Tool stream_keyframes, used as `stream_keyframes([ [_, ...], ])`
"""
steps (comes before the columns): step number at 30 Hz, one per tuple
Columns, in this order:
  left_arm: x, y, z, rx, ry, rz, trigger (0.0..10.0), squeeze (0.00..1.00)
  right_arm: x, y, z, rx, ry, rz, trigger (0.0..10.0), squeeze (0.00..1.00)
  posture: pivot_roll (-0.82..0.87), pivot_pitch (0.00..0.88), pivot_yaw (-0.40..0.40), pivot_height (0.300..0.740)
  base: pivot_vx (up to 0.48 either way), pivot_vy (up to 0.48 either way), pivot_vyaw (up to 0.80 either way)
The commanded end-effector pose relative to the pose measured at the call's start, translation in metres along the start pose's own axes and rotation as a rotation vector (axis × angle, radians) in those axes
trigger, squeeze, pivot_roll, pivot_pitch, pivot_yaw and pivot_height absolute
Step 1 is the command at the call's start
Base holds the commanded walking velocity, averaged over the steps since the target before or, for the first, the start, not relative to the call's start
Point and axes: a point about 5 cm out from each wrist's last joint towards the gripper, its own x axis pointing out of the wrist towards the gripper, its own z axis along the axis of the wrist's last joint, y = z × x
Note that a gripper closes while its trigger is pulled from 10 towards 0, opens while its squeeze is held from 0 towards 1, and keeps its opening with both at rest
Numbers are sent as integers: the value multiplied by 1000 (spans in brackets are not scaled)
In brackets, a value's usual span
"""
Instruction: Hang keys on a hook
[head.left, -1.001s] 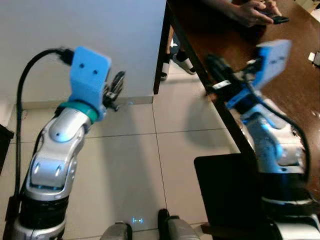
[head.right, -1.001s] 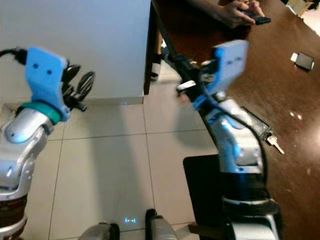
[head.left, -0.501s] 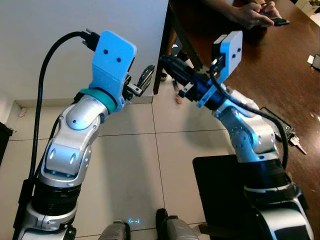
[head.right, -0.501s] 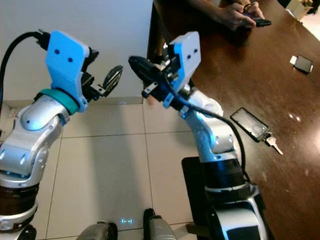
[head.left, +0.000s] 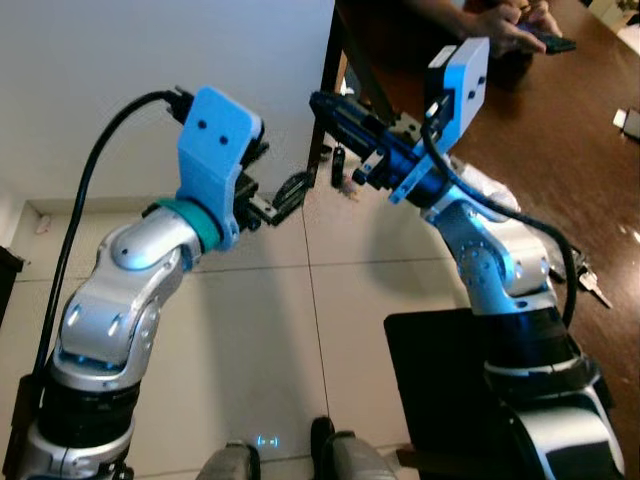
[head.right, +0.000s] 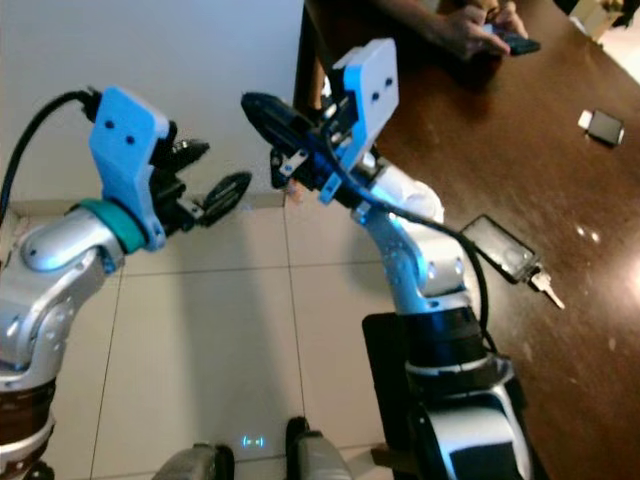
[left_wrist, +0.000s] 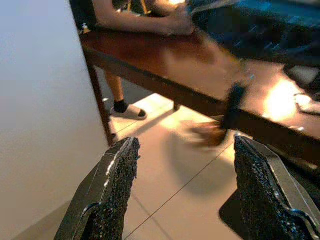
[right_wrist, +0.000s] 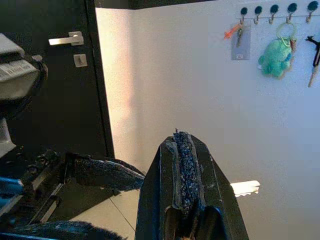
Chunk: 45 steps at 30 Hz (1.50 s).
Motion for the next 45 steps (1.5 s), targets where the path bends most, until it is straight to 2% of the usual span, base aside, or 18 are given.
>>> stream_keyframes([
  [1, 0, -6, 3, -21, -16, -30, 10000, 0, -1, 2, -3, 2, -6, 10, 10000, 0, 116, 178, -10, 740, 0, 0, 0],
  [14, 14, -22, 15, -54, -56, -64, 10000, 0, 20, 14, -9, 47, -51, 37, 10000, 0, 135, 184, 0, 740, 0, 0, 0],
  [24, 15, -26, 13, -64, -44, -82, 10000, 0, 28, 20, -8, 63, -74, 50, 10000, 0, 139, 186, 1, 740, 0, 0, 0],
  [25, 16, -25, 12, -71, -40, -71, 9608, 0, 30, 21, -8, 68, -80, 56, 10000, 0, 139, 186, 1, 740, 0, 0, 0],
  [26, 17, -25, 11, -77, -38, -56, 4235, 0, 32, 22, -8, 72, -84, 59, 10000, 0, 141, 188, -1, 740, 0, 0, 0],
  [29, 17, -25, 11, -77, -38, -56, 4235, 0, 32, 22, -8, 72, -84, 59, 10000, 0, 141, 188, -1, 740, 0, 0, 0],
  [30, 18, -24, 11, -82, -36, -43, 3333, 0, 33, 23, -9, 75, -87, 60, 10000, 0, 140, 189, -1, 740, 0, 0, 0],
  [31, 18, -24, 11, -82, -36, -43, 3333, 0, 33, 23, -9, 75, -87, 60, 10000, 0, 140, 189, -1, 740, 0, 0, 0],
  [32, 18, -23, 10, -85, -33, -30, 0, 0, 33, 23, -9, 78, -88, 59, 10000, 0, 135, 189, 0, 740, 0, 0, 0],
  [45, 19, -22, 8, -89, -32, -7, 0, 0, 33, 22, -9, 80, -98, 51, 10000, 0, 138, 189, -2, 740, 0, 0, 0],
])
